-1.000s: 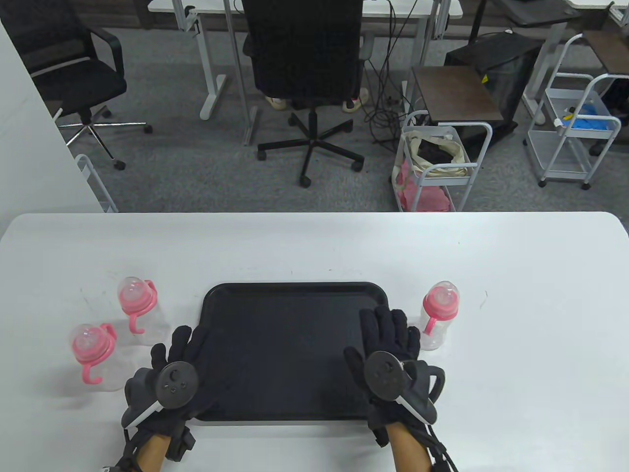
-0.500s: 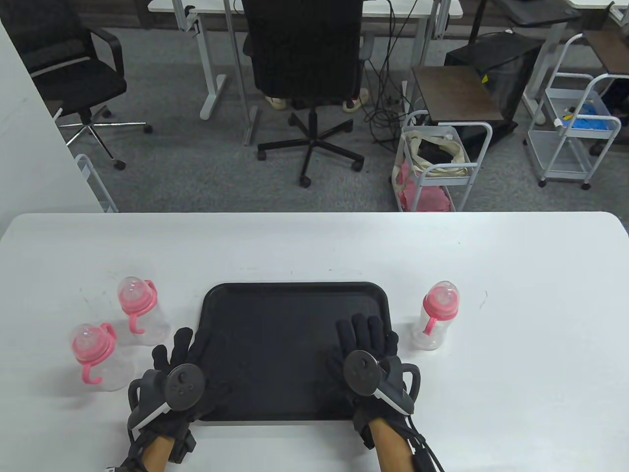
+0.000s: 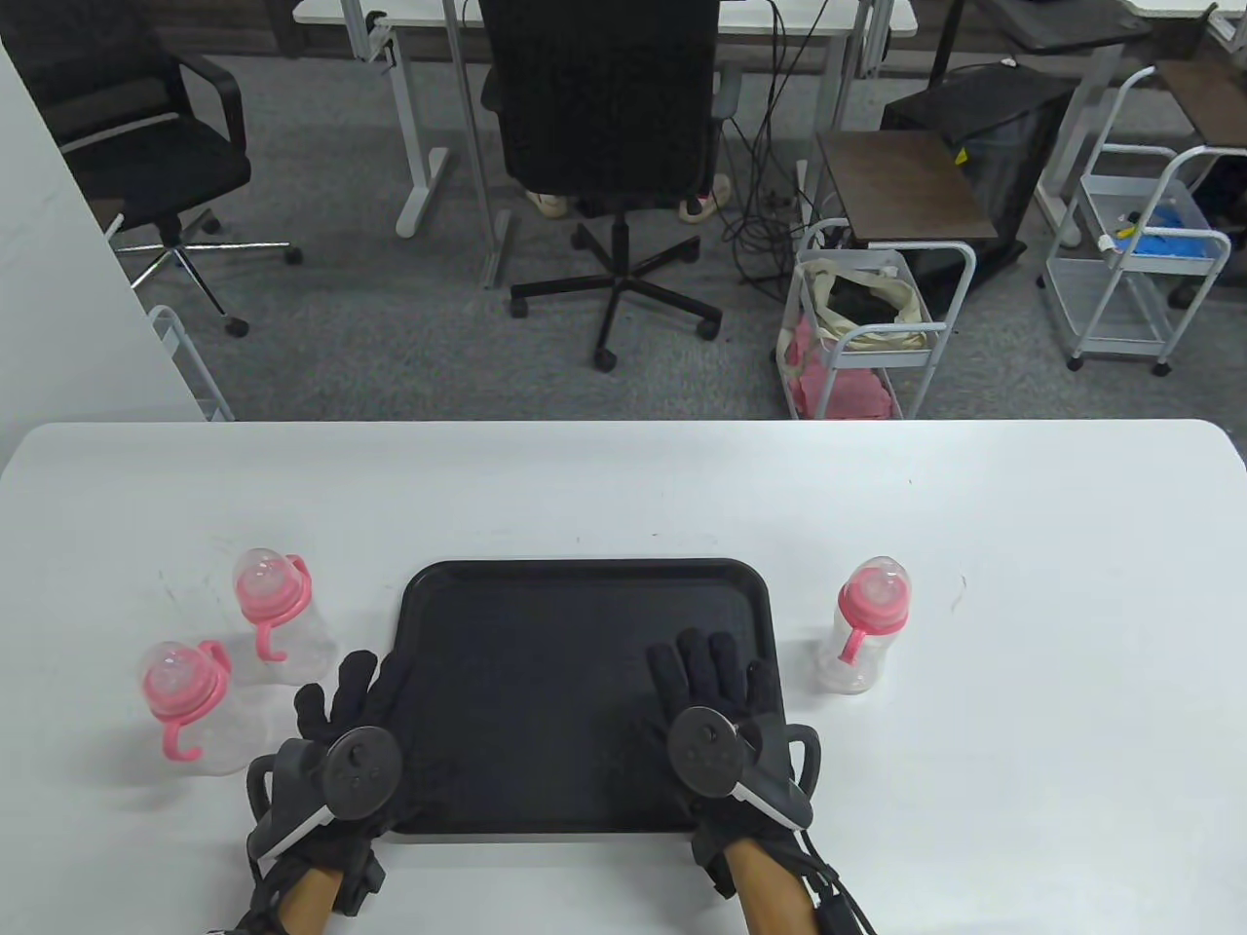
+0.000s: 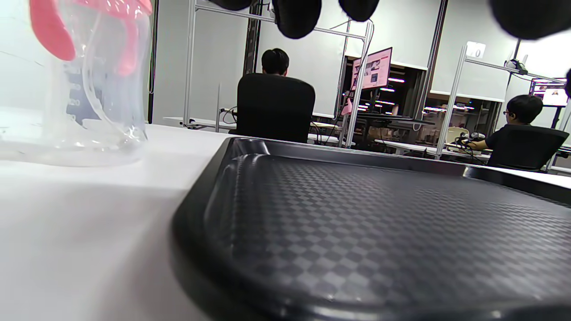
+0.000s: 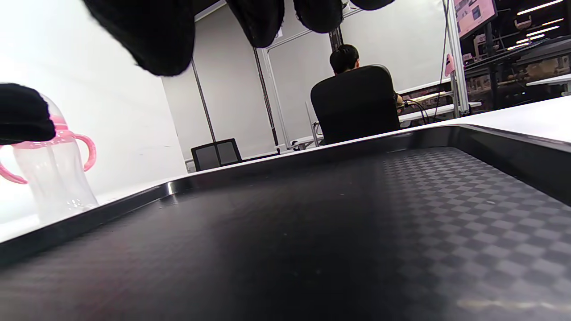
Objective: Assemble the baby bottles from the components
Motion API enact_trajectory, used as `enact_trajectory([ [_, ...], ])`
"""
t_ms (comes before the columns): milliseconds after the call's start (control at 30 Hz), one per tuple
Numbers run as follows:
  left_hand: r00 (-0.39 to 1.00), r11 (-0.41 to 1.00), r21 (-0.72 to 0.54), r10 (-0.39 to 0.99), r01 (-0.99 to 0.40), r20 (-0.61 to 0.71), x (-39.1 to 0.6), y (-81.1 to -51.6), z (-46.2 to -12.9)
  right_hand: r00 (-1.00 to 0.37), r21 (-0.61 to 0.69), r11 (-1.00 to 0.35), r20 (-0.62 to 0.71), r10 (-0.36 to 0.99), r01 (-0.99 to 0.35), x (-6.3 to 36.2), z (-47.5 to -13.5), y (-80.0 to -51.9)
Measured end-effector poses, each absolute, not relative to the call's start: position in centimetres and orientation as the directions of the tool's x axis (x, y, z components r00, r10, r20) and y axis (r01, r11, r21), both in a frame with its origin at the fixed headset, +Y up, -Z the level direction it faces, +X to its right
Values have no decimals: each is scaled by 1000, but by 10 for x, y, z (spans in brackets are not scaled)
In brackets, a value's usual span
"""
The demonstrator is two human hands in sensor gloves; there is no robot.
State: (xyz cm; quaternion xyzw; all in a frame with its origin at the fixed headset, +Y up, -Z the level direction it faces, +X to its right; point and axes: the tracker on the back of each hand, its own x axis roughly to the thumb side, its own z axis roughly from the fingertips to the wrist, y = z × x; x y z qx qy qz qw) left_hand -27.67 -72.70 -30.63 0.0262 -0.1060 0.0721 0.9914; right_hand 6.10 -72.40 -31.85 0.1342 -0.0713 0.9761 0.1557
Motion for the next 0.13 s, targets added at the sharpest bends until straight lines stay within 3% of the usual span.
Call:
enact_trajectory([
  [133, 967, 988, 37, 138, -149, 214, -278, -728, -306, -909, -89, -938, 292, 298, -336, 60, -317, -724],
])
